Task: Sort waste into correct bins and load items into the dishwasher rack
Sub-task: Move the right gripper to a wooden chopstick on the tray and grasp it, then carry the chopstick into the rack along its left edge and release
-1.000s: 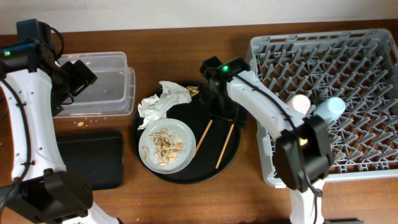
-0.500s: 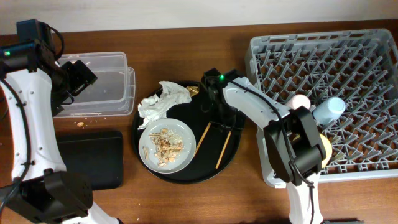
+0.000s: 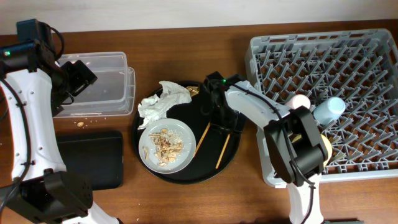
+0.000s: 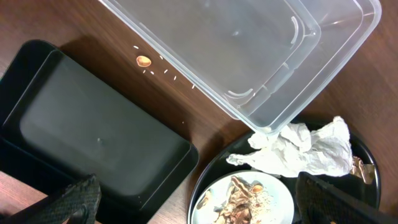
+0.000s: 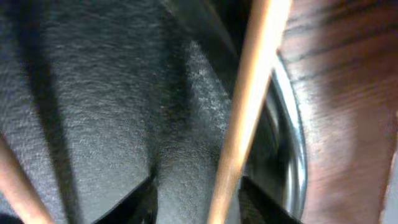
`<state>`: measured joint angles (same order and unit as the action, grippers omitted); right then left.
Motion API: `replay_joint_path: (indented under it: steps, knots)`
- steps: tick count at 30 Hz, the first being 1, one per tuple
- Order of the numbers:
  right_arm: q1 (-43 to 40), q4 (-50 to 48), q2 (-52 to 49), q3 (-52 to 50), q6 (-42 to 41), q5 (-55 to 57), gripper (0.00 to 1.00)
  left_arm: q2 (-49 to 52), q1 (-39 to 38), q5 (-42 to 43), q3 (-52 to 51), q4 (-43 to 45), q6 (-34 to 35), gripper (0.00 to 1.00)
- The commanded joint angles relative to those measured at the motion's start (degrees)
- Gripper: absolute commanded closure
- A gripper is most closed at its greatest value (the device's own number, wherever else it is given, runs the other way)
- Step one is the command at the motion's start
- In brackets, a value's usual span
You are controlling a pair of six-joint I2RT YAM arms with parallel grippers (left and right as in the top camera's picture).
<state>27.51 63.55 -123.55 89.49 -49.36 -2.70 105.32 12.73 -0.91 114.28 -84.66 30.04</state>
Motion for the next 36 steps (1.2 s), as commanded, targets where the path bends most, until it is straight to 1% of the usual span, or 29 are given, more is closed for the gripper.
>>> replay_joint_path:
  steps: [1, 4, 5, 7, 10, 11, 14, 15, 18, 20, 21, 24, 27, 34, 36]
  knots:
    - [-0.2, -0.3, -0.8, -2.1, -0.5, -1.6, 0.76, -1.7, 0.3, -0.4, 1.0, 0.0, 0.5, 0.01]
    - [-0.2, 0.3, 0.0, -1.1, -0.4, -1.6, 0.79, -1.7, 0.3, -0.4, 1.0, 0.0, 0.5, 0.01]
    - [-0.4, 1.0, 0.6, -0.2, 0.1, -1.6, 0.87, -1.7, 0.3, -0.4, 1.0, 0.0, 0.5, 0.01]
    - [-1.5, 4.7, 1.8, 3.3, 1.8, -1.4, 0.96, -1.7, 0.3, -0.4, 1.0, 0.0, 0.5, 0.01]
    - [-3.6, 9.7, 3.1, 8.5, 4.9, -1.4, 0.96, -1.7, 0.3, -0.4, 1.0, 0.0, 0.5, 0.01]
    - [-5.3, 13.4, 4.3, 12.2, 7.6, -1.4, 0.96, -1.7, 0.3, -0.4, 1.0, 0.0, 0.5, 0.01]
    - [-8.6, 18.8, 6.1, 19.1, 14.9, -1.7, 0.96, -1.7, 0.3, -0.4, 1.0, 0.0, 0.5, 0.01]
    - [-10.2, 20.9, 6.8, 22.3, 20.0, -1.8, 0.96, -1.7, 0.3, -0.4, 1.0, 0.0, 0.5, 0.01]
    - [-14.8, 23.8, 7.8, 28.8, 31.0, -1.6, 0.96, -1.7, 0.3, -0.4, 1.0, 0.0, 0.5, 0.01]
    - [-18.6, 23.2, 8.0, 31.8, 37.8, -1.6, 0.96, -1.7, 0.3, -0.4, 1.0, 0.0, 0.5, 0.01]
    - [-20.4, 22.1, 8.0, 32.2, 40.0, -1.7, 0.96, -1.7, 0.3, -0.4, 1.0, 0.0, 0.5, 0.01]
    - [-24.3, 18.3, 7.8, 31.6, 44.2, -1.7, 0.96, -1.7, 0.3, -0.4, 1.0, 0.0, 0.5, 0.01]
    - [-25.6, 14.8, 7.7, 30.4, 47.3, -1.8, 0.96, -1.7, 0.3, -0.4, 1.0, 0.0, 0.5, 0.01]
    - [-25.2, 4.0, 7.6, 24.0, 47.4, -1.8, 0.94, -1.7, 0.3, -0.4, 1.0, 0.0, 0.5, 0.01]
    - [-25.2, 2.4, 7.2, 22.1, 47.4, -1.8, 0.85, -1.7, 0.3, -0.4, 1.0, -0.1, 0.5, 0.01]
